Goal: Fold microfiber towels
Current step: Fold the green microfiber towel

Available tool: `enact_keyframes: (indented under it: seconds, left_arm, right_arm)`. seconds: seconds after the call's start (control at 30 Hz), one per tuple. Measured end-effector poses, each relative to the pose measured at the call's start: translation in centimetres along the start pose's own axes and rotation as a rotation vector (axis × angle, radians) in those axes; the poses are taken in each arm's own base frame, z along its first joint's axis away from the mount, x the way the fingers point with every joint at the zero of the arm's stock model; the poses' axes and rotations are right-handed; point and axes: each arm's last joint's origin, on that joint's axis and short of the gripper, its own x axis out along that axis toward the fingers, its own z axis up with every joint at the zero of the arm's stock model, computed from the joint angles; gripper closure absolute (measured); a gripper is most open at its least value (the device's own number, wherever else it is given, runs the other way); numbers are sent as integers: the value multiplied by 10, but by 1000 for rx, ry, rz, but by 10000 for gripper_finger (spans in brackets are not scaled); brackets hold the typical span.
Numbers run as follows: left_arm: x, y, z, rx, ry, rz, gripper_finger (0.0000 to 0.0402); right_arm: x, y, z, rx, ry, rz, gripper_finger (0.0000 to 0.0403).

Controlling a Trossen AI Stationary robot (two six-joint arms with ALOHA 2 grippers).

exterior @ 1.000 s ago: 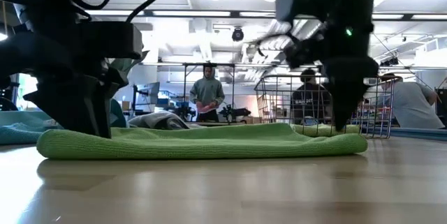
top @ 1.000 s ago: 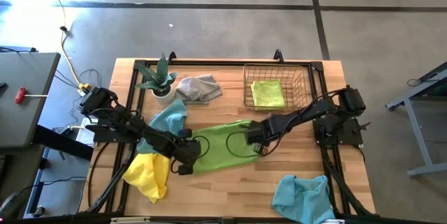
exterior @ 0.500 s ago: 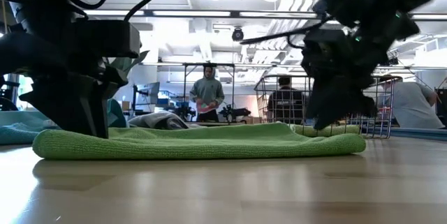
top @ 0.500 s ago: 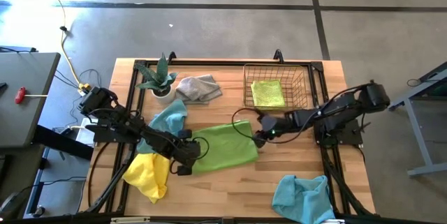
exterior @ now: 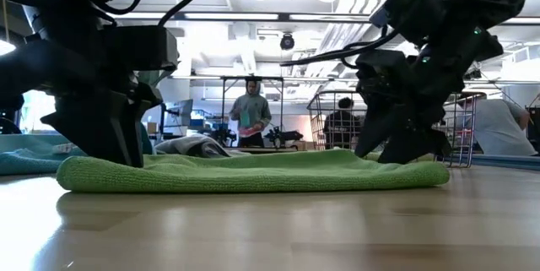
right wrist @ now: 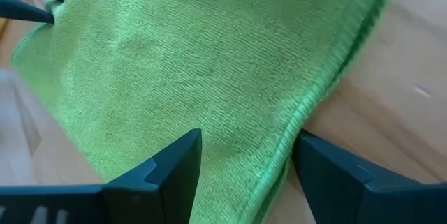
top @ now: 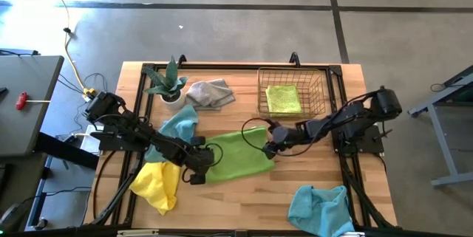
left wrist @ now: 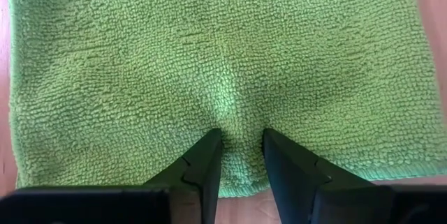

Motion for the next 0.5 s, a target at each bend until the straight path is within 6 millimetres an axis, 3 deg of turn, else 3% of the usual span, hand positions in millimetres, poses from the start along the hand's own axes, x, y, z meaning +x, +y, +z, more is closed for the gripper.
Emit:
enact_keyframes:
  seconds: [0.27,0.5]
  left_arm:
    - [0,0,1,-3,-4,-1,302]
    - [0,0,1,-3,-6,-2,303]
  right_arm:
    - [0,8,1,-13,7,-2,227]
    - [-1,5,-3,-5,16,-56,319]
